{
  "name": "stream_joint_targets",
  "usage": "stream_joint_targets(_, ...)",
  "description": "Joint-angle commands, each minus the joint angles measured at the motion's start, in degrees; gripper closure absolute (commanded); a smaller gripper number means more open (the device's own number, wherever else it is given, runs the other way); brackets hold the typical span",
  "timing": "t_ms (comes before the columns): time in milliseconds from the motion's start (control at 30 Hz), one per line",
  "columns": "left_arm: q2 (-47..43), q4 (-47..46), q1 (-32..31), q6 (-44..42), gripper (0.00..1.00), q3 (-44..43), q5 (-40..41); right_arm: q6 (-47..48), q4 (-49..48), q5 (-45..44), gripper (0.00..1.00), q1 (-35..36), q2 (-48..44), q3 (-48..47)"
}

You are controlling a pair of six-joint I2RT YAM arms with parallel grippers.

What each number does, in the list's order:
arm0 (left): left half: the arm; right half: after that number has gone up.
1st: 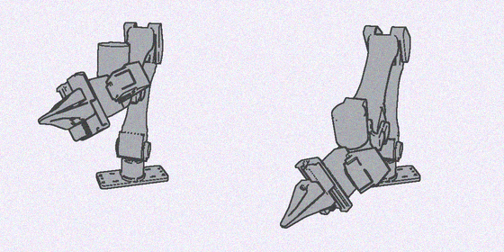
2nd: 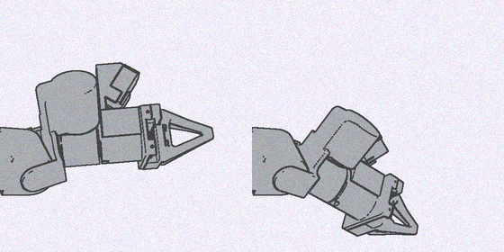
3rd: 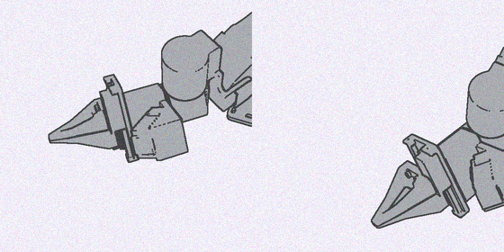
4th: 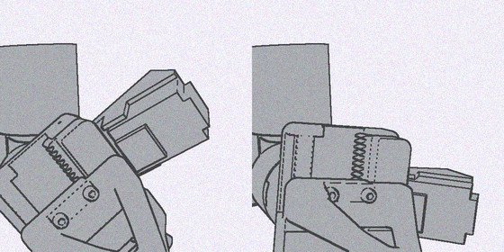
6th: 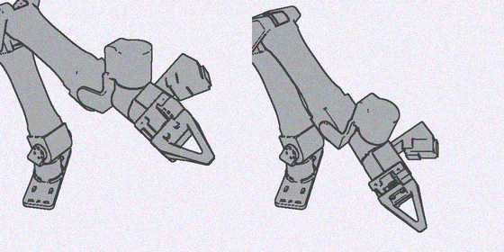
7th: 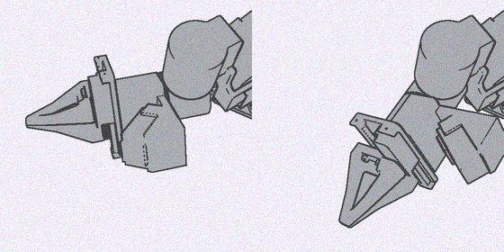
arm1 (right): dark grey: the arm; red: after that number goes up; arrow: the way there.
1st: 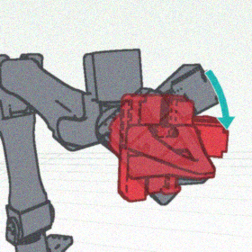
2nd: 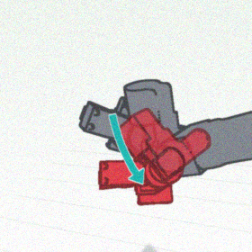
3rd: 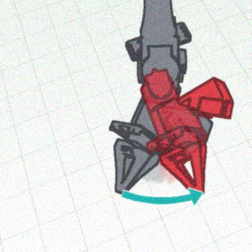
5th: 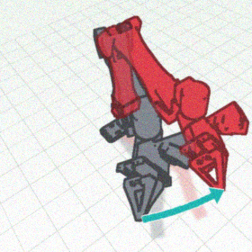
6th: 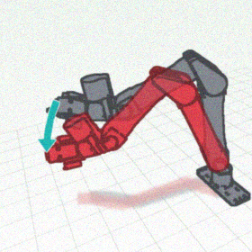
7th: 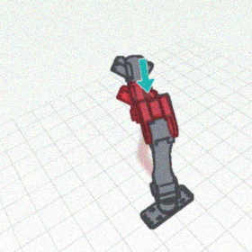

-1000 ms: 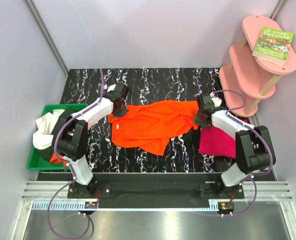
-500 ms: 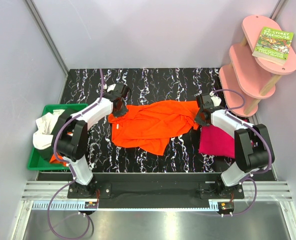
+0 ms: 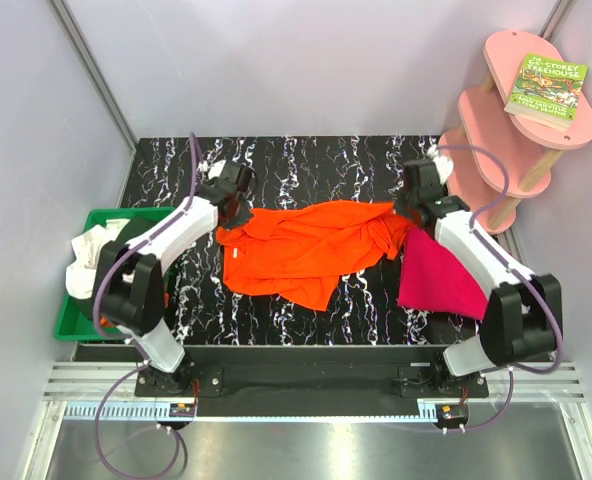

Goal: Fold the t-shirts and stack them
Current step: Flatten out the tshirt

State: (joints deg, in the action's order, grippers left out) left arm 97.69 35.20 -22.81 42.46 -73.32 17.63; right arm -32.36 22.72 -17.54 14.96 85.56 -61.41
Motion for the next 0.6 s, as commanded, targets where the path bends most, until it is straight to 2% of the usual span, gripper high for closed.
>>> stream_joint_targets(0,-8.30,2.14,-0.31,-2.02,1.00,-3.49,3.46,5.81,0.12,-2.15,1.00,0.51,-6.71,-11.16)
stream_joint_targets(333,-21.48,8.12,-0.22,-3.78,1.00,-5.87,8.38,10.47,6.72,-2.32,1.00,0.68,-16.03,-18.22)
stream_joint_targets(567,-30.97,14.18,0.74,-4.58,1.00,-11.23,12.78,12.76,12.07,-5.92,1.00,1.30,-24.46,-22.69)
